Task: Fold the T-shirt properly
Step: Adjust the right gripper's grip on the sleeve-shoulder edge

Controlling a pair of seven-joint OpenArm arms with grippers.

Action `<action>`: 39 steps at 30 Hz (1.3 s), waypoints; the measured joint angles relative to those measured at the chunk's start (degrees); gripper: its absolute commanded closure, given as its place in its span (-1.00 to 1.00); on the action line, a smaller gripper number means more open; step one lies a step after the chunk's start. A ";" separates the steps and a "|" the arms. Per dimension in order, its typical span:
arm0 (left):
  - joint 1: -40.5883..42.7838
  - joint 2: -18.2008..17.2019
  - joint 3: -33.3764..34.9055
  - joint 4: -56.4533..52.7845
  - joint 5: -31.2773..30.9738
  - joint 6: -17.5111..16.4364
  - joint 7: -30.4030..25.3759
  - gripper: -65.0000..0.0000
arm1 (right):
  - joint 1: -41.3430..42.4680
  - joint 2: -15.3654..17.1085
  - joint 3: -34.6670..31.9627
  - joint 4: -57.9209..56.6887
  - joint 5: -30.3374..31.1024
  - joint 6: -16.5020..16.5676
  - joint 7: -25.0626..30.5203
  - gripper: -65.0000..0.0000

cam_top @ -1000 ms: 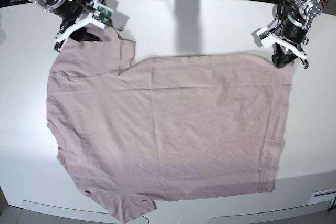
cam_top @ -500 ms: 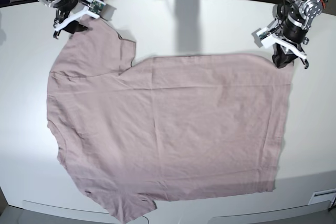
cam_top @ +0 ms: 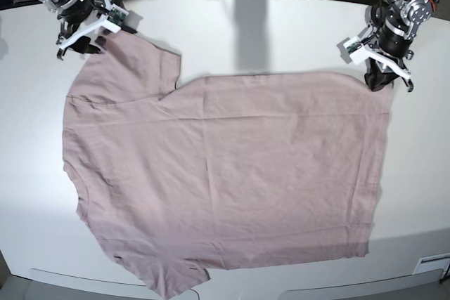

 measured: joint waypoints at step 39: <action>1.11 0.00 0.59 -0.04 1.27 9.25 1.14 1.00 | -0.13 -0.02 -0.17 7.32 16.74 -9.25 -5.31 1.00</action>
